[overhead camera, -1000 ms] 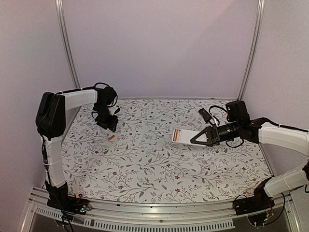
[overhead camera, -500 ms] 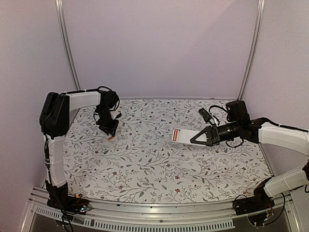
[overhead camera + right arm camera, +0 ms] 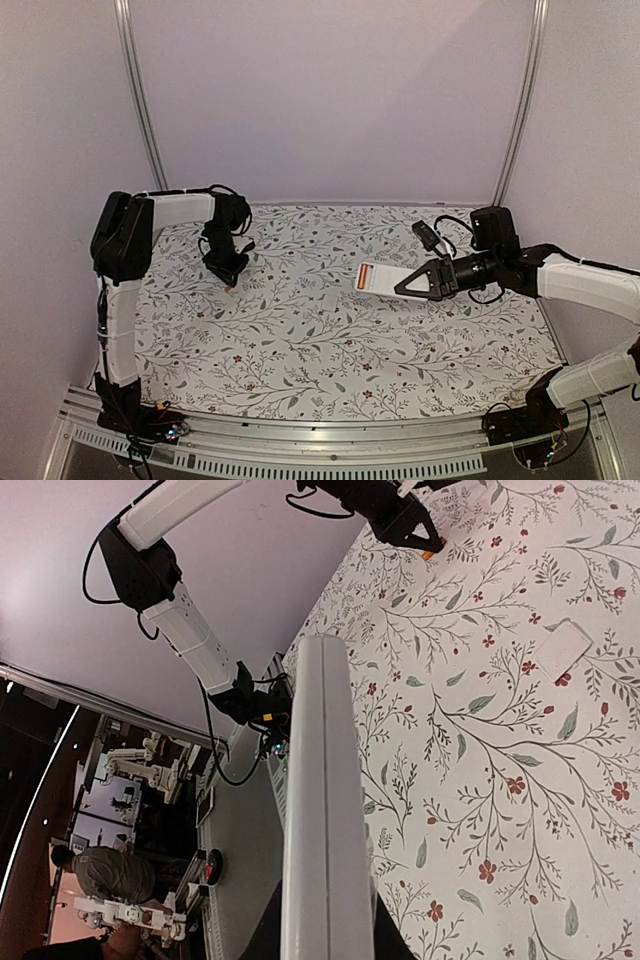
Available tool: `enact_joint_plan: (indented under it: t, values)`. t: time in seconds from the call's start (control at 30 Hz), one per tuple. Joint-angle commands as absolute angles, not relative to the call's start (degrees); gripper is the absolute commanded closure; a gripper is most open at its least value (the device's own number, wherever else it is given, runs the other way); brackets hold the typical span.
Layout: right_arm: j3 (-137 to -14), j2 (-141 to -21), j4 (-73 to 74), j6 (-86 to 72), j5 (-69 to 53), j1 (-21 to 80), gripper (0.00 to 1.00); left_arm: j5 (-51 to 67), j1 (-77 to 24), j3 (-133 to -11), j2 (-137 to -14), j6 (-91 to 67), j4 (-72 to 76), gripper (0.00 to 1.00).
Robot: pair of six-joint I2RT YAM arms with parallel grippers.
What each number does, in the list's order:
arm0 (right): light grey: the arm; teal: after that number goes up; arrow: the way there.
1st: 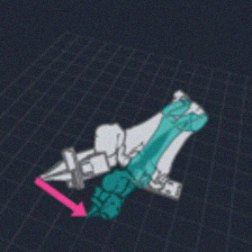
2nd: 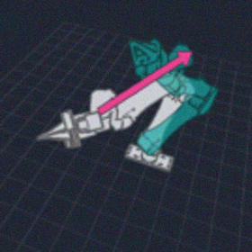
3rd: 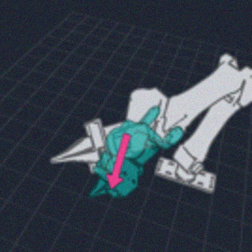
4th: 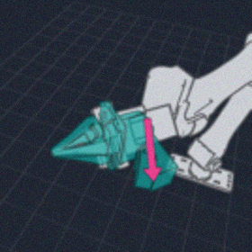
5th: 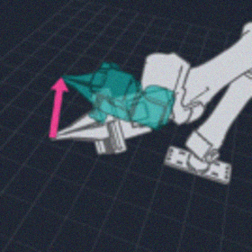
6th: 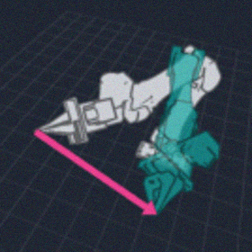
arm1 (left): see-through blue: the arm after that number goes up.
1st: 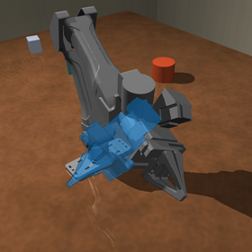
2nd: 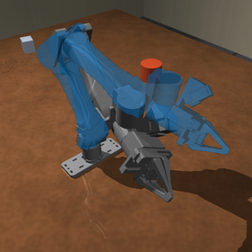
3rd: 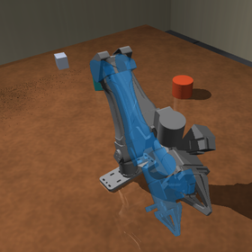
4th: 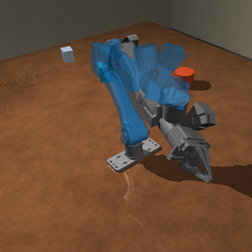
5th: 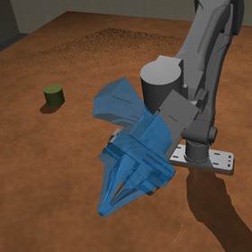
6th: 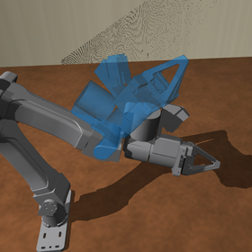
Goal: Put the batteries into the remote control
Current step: Move the battery to the center of the board.
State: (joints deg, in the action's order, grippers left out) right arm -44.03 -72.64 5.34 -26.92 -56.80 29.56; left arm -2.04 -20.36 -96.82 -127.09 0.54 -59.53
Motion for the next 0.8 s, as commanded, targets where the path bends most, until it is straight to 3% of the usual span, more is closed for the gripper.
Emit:
enact_joint_plan:
  t: [0.0,0.13,0.4,0.77]
  values:
    - [-43.1,-70.8,3.9,-27.2,-57.9,29.4,1.0,1.2,-24.4,-96.5,-129.2,2.9,-61.0,0.94]
    - [-42.9,-70.1,3.9,-27.2,-57.7,29.4,1.0,0.6,-28.6,-97.5,-130.5,4.6,-61.3,1.0]
    - [-41.8,-67.6,4.4,-28.5,-56.5,28.6,1.0,1.1,-40.4,-99.6,-129.8,9.7,-61.9,1.0]
    - [-39.8,-60.2,4.5,-33.4,-55.8,22.1,1.0,4.1,-53.5,-91.8,-122.3,24.7,-58.2,0.98]
